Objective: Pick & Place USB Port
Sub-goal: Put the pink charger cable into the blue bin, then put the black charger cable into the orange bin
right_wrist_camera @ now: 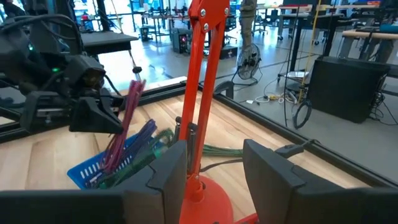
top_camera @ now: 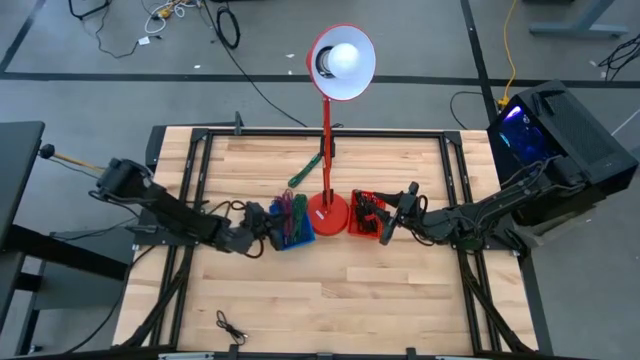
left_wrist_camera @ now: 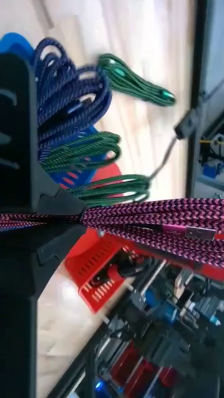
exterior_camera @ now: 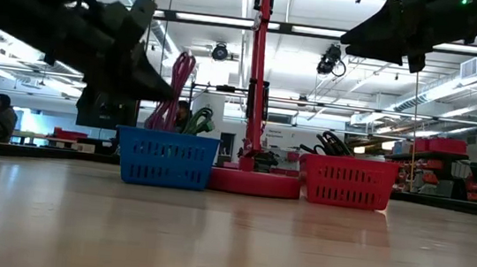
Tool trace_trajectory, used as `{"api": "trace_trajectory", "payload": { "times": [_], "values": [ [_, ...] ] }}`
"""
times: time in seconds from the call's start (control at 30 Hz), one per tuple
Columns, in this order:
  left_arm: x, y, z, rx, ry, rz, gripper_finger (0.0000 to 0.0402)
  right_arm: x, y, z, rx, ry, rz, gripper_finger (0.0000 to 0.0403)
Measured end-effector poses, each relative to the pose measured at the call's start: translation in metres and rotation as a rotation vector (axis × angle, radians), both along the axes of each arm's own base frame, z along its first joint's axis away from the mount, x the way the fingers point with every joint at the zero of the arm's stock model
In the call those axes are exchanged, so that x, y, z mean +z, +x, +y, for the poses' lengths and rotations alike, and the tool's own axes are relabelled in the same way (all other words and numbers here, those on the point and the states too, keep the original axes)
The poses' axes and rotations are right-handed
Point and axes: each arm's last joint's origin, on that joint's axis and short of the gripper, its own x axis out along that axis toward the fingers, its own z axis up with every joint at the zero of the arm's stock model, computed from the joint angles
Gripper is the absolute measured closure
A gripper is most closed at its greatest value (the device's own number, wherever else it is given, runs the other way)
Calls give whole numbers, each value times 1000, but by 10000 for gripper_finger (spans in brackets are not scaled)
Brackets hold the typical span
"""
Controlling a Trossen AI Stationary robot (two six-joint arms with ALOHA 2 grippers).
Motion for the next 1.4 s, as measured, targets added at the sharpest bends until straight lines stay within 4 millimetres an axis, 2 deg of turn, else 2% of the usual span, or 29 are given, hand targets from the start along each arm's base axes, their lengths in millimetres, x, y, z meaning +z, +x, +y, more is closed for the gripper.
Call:
{"api": "trace_trajectory", "payload": {
  "times": [0.27, 0.53, 0.67, 0.87, 1.07, 1.17, 1.27, 1.4],
  "values": [
    [-12, 3, -1, -7, -99, -10, 390, -1, 0, 0, 0, 1, 4, 243],
    [-12, 3, -2, -12, -112, -16, 308, -1, 0, 0, 0, 1, 4, 243],
    [-12, 3, -2, -10, -116, -21, 281, -1, 0, 0, 0, 0, 5, 243],
    [-11, 3, -1, 4, -112, -29, 258, -1, 0, 0, 0, -3, 13, 243],
    [0, 4, -1, 0, -43, -62, 258, -2, 0, 0, 0, -6, 21, 243],
    [13, 4, -3, -122, 10, -66, 259, -3, 0, 0, 0, -8, 27, 243],
    [28, 1, -9, -433, 75, -37, 260, -3, -1, 0, 0, -8, 27, 243],
    [46, -6, -19, -754, -34, 46, 268, -3, 0, 0, 0, -8, 26, 243]
  ]
}}
